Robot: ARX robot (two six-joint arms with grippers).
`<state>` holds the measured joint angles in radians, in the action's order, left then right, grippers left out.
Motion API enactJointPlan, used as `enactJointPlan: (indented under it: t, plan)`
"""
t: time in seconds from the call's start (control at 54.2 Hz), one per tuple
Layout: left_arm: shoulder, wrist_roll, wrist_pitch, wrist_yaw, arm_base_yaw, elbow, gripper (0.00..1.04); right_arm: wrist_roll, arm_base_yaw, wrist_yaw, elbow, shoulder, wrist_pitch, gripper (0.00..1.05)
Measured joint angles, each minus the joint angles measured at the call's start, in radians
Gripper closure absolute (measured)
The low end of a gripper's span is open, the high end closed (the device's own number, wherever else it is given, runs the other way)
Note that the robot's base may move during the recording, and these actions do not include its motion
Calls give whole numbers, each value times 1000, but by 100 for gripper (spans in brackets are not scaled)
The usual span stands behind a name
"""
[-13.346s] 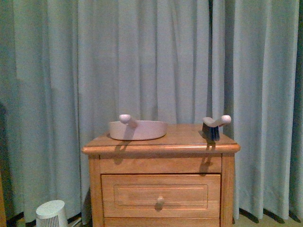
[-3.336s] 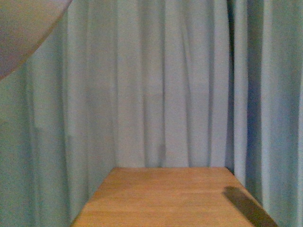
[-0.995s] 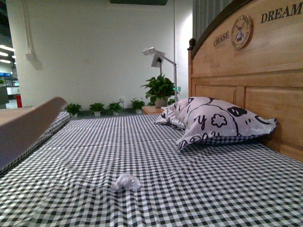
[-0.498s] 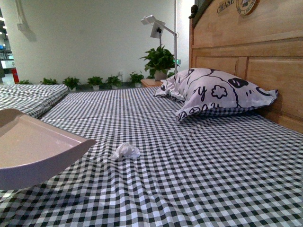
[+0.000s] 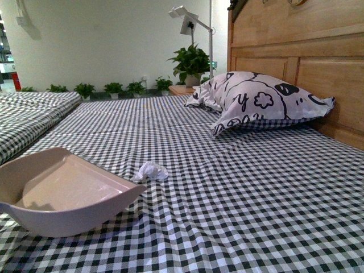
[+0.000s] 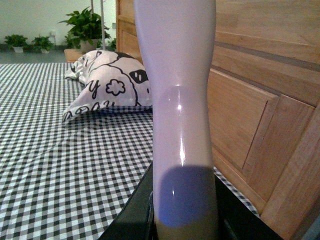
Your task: Clean up trash
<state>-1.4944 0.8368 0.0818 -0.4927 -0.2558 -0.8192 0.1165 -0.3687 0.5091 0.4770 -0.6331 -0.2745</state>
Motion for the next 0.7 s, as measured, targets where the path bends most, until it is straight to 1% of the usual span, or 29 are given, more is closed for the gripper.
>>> enactJointPlan:
  t: [0.203, 0.369, 0.7]
  plan:
    - [-85, 28, 11, 25, 36, -61, 78, 0, 0, 0, 0, 0, 0, 85]
    - [-187, 51, 18, 48, 59, -148, 78, 0, 0, 0, 0, 0, 0, 85]
    - [-256, 61, 76, 48, 80, -215, 78, 0, 0, 0, 0, 0, 0, 85]
